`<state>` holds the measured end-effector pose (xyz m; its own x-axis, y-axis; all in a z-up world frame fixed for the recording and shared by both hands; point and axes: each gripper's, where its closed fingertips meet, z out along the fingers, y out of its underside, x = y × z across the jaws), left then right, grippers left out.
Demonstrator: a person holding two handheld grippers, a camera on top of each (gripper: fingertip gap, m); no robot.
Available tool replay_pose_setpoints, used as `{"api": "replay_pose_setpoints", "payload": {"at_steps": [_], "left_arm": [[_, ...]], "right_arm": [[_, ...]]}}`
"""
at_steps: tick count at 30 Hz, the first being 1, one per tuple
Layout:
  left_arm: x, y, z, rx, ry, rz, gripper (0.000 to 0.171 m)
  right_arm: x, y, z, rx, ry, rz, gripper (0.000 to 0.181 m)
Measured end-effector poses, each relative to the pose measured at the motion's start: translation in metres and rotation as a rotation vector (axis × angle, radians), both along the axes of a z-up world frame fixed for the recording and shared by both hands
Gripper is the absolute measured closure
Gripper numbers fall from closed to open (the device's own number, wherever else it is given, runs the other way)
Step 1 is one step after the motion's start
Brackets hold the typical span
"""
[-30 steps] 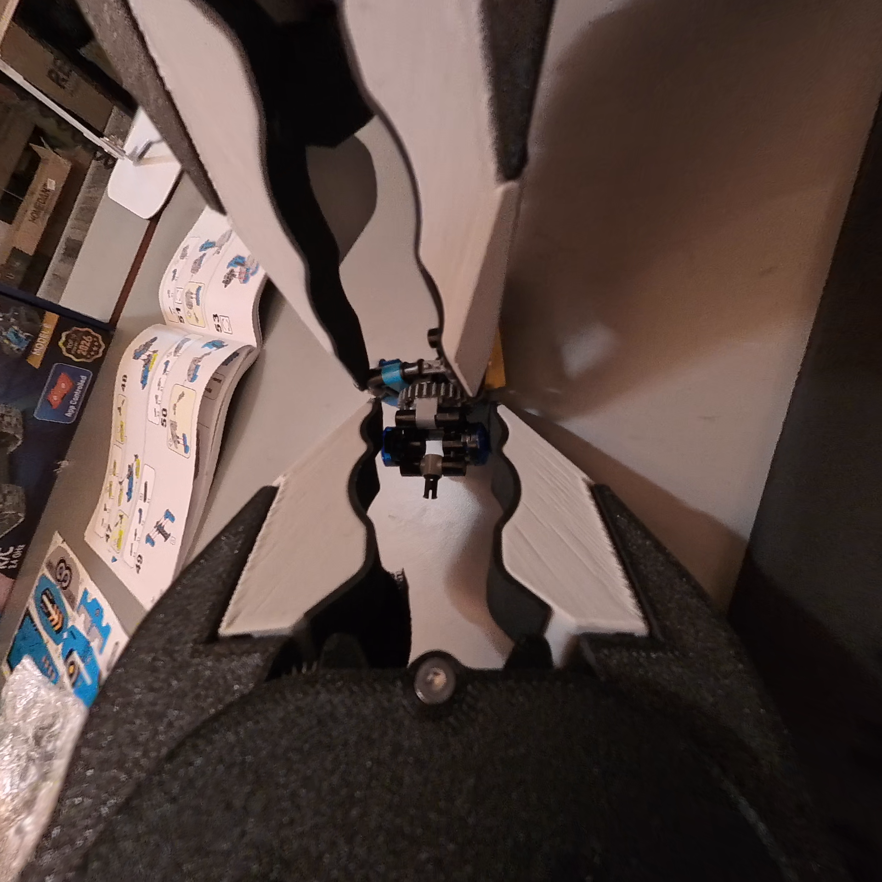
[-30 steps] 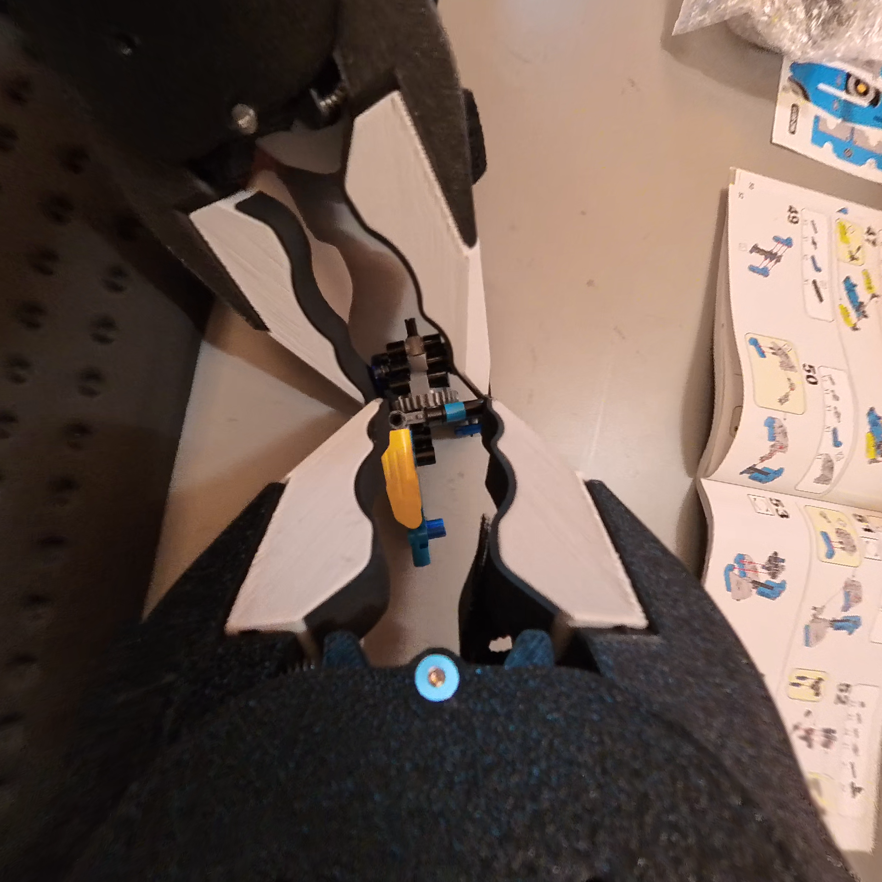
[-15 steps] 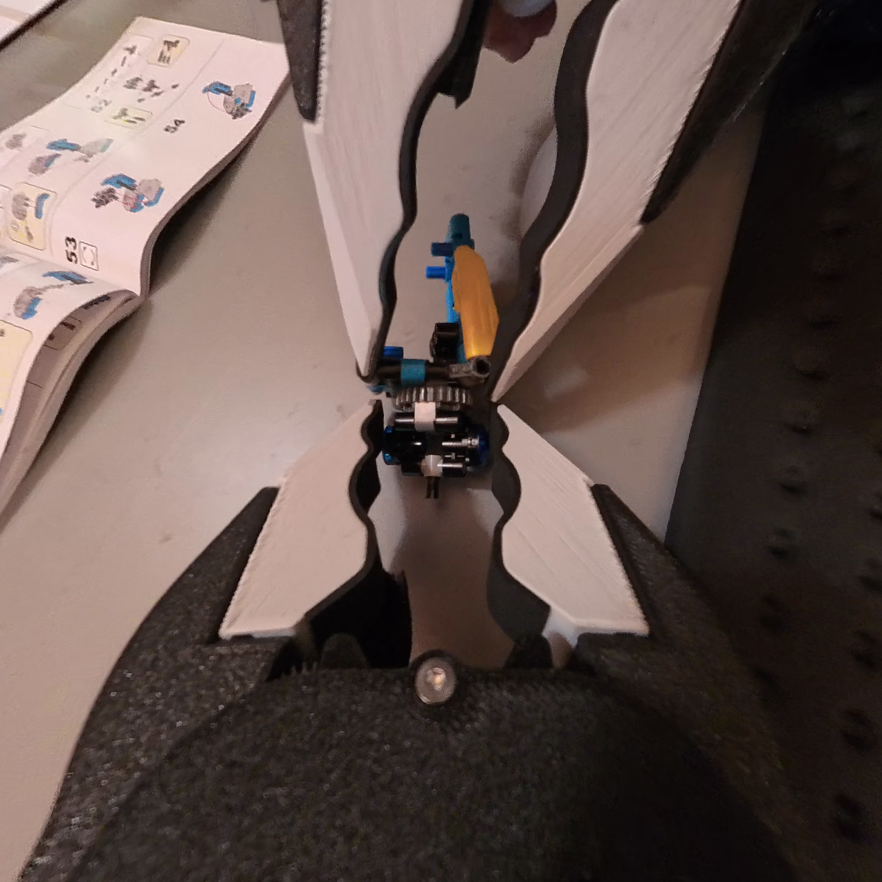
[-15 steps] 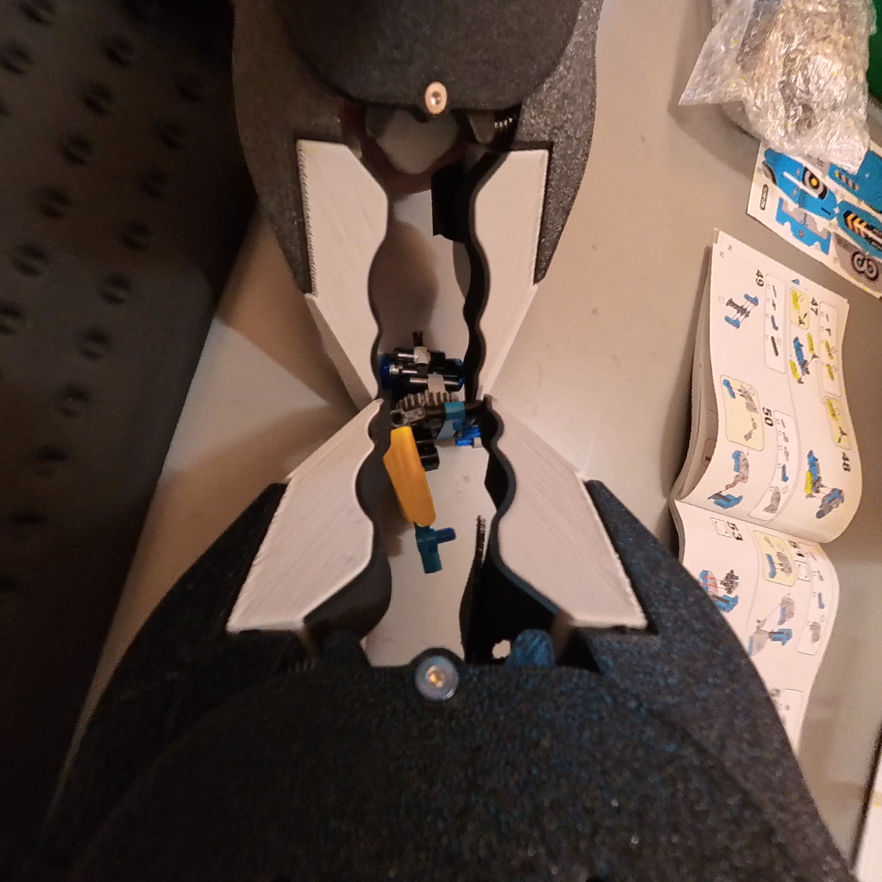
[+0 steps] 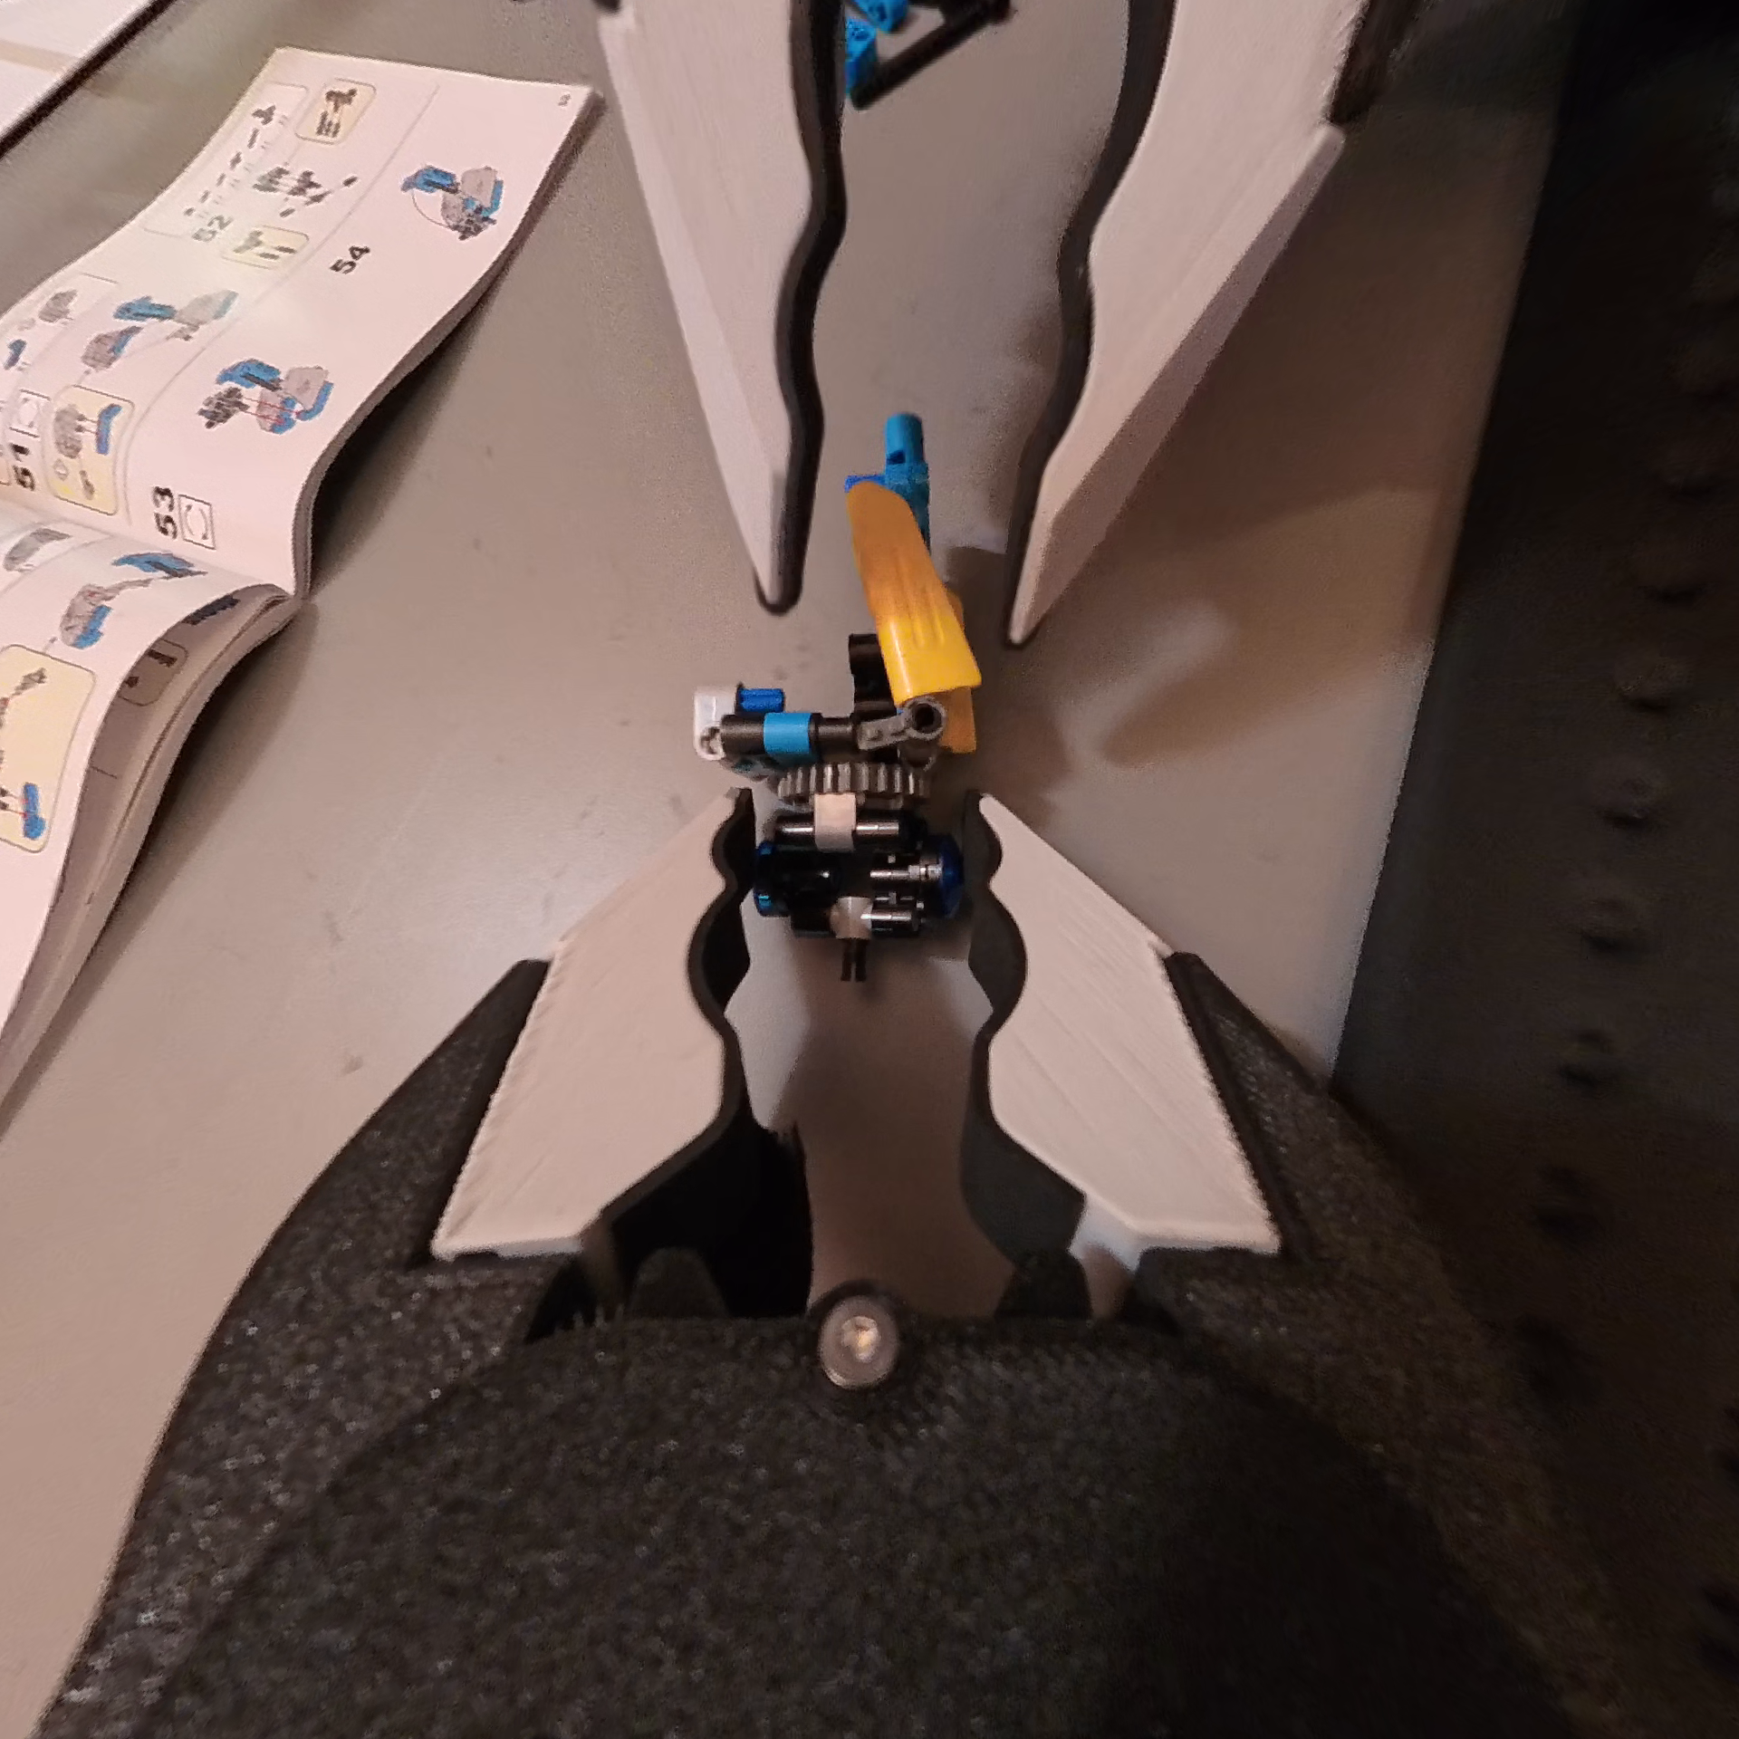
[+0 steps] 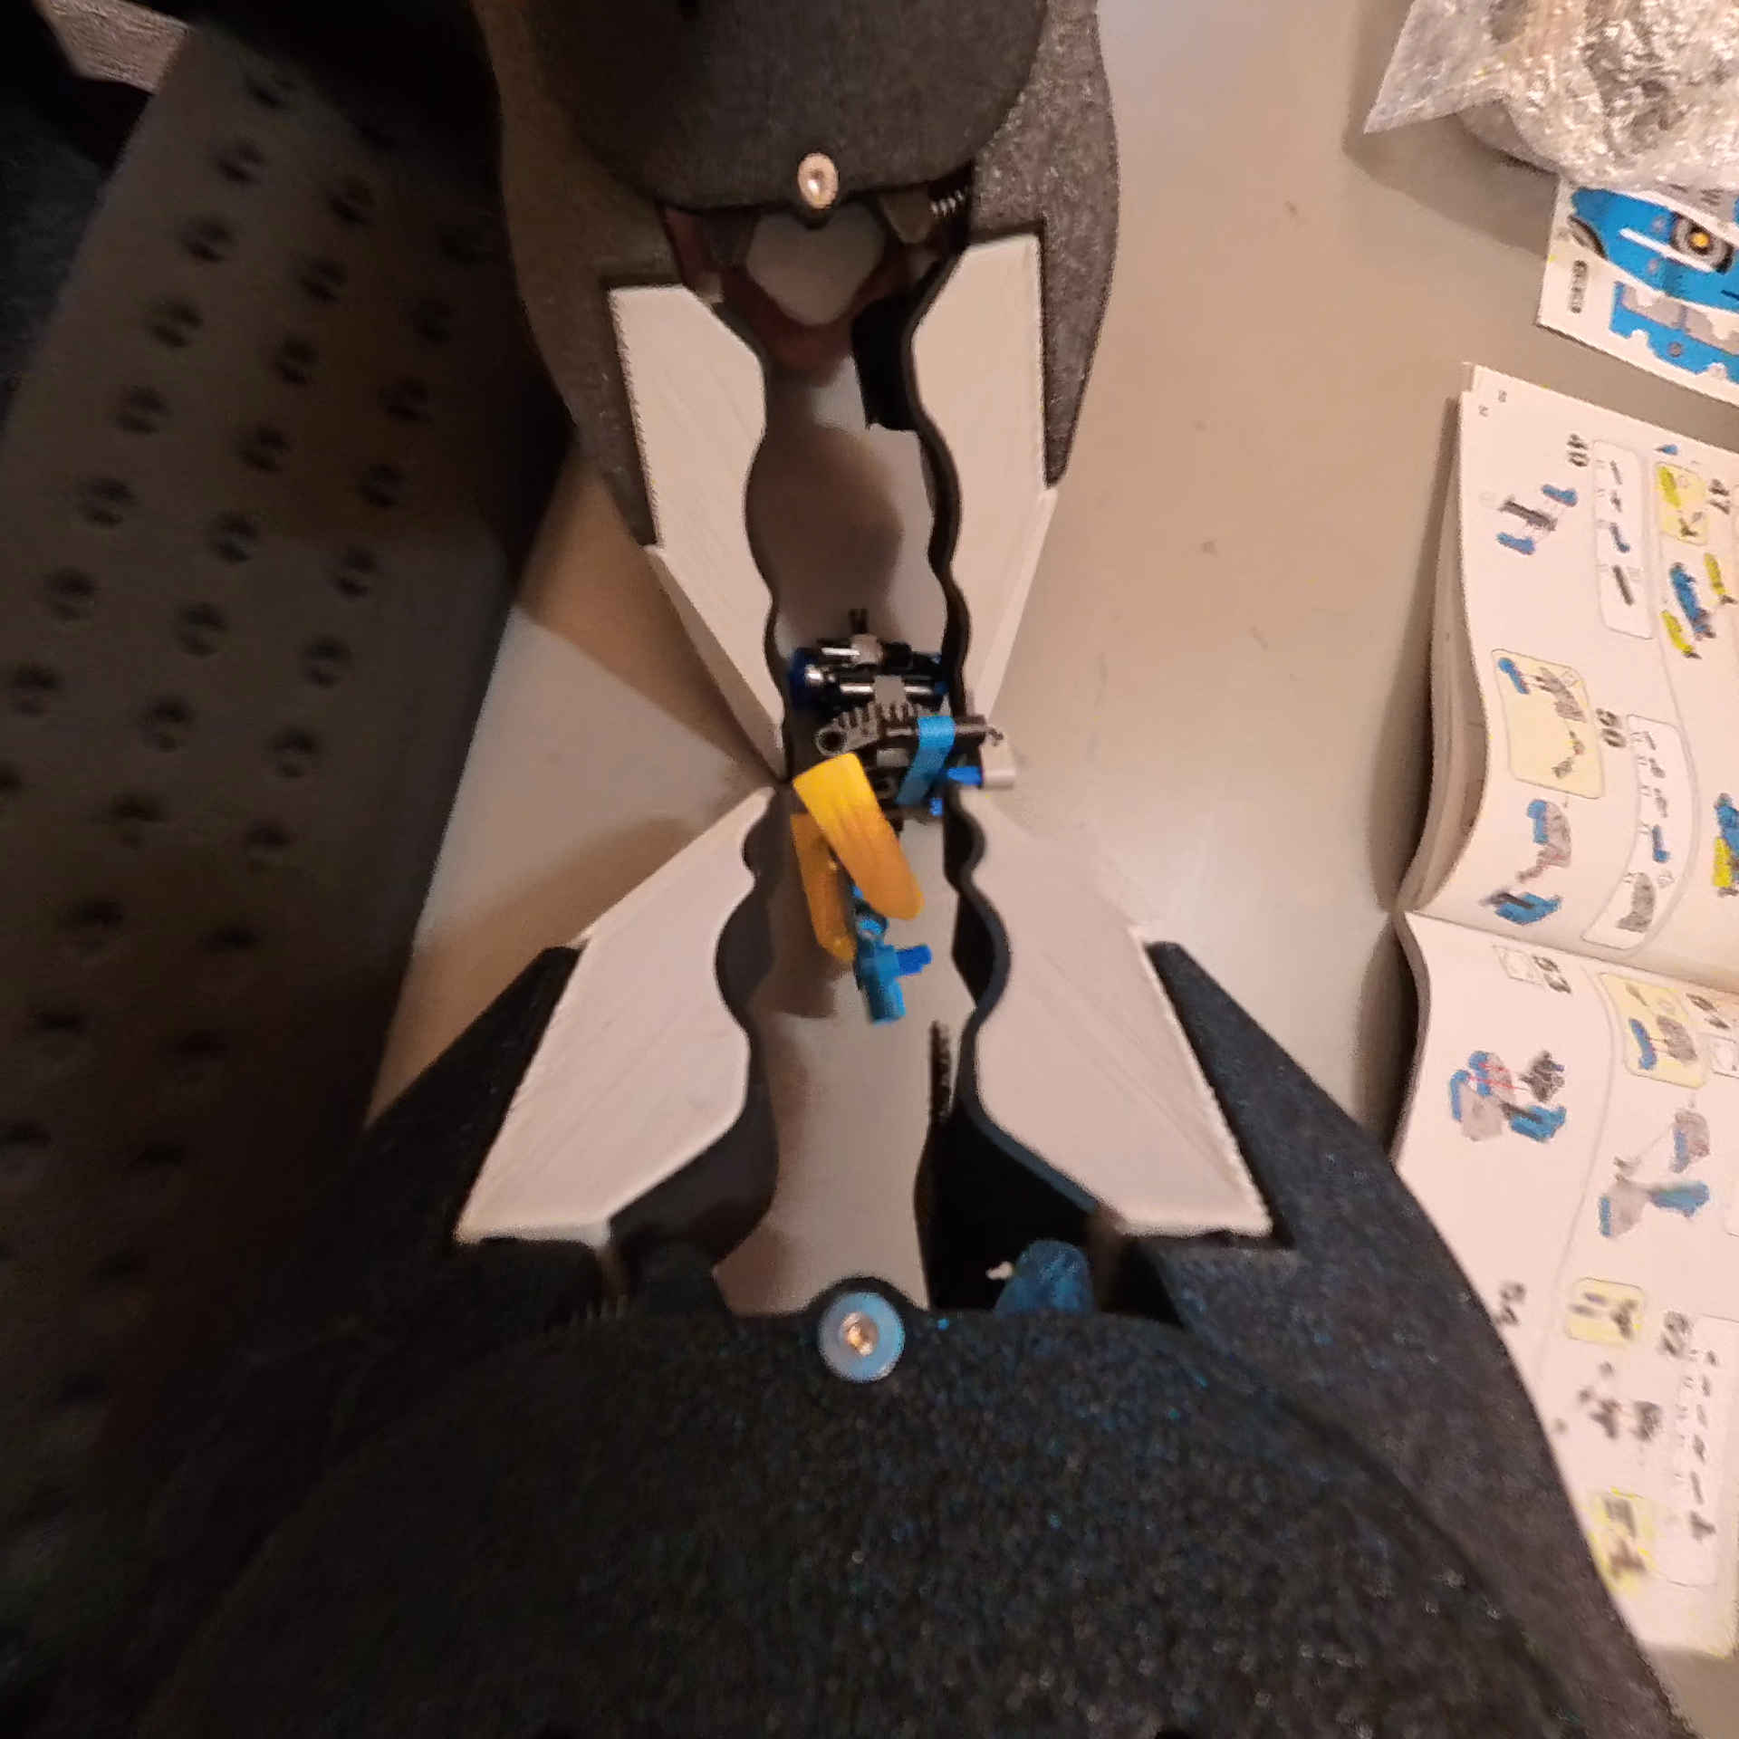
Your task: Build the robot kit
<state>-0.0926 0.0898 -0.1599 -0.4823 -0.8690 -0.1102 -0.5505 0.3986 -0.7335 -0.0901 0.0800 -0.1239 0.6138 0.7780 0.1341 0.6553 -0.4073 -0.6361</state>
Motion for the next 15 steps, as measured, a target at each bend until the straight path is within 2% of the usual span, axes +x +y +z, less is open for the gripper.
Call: {"api": "replay_pose_setpoints", "payload": {"at_steps": [2,5,8,14,15], "left_arm": [[0.000,0.001,0.000,0.006,-0.006,0.000,0.127],[0.001,0.001,0.003,-0.002,-0.018,0.006,0.127],[0.001,0.003,0.005,-0.007,-0.025,0.018,0.128],[0.004,0.006,0.010,0.051,-0.067,0.031,0.129],[0.005,0.006,0.012,0.060,-0.079,0.032,0.135]], "right_arm": [[0.005,-0.001,-0.002,0.017,-0.018,-0.008,0.149],[0.000,-0.003,-0.006,0.021,-0.044,0.007,0.163],[0.000,0.000,-0.008,0.043,-0.082,-0.018,0.165],[0.003,0.000,-0.007,-0.106,0.049,-0.207,0.166],[0.003,0.000,-0.006,-0.116,0.059,-0.238,0.166]]}}
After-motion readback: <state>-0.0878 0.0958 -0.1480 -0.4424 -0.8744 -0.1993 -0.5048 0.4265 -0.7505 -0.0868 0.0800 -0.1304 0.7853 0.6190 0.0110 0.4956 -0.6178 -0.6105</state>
